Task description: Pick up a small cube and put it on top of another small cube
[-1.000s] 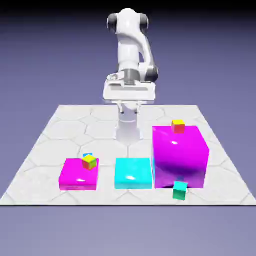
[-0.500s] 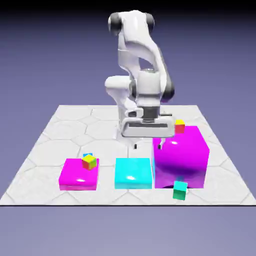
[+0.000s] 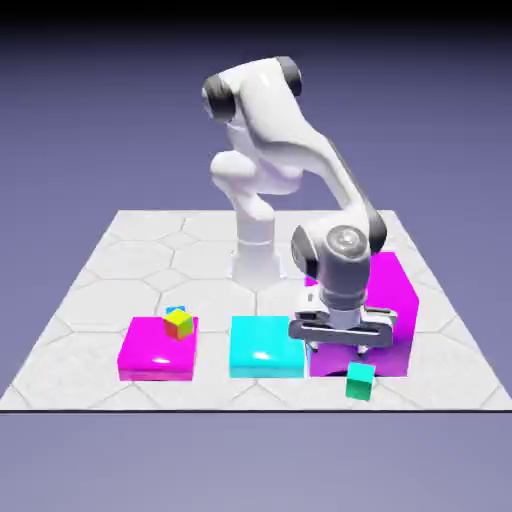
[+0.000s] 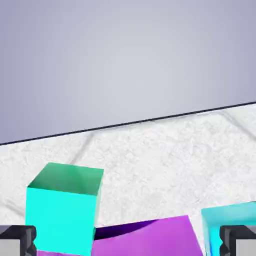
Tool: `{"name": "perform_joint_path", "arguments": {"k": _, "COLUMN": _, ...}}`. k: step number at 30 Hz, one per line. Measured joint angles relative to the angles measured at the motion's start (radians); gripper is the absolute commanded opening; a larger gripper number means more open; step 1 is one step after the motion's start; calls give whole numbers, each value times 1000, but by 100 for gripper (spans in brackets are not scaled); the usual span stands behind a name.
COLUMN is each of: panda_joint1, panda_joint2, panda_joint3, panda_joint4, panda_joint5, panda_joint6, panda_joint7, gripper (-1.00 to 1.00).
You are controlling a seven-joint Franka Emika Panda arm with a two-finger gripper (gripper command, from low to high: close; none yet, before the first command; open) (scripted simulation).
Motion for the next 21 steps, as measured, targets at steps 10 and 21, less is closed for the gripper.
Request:
{"name": "perform_joint_path", "arguments": {"k": 10, "panda_joint1": -62, "panda_joint2": 298, "panda_joint3": 134, "panda_joint4": 186, "panda_joint5": -54, "panda_joint6": -177, "panda_joint7": 164, "gripper": 0}}
{"name": "perform_joint_path", "arguments": {"k": 21, "panda_joint1": -86, "panda_joint2": 205, "panda_joint3": 81, "panda_joint4": 190, "panda_joint5": 5, "panda_joint6": -238, "panda_joint7": 116, "gripper": -100}}
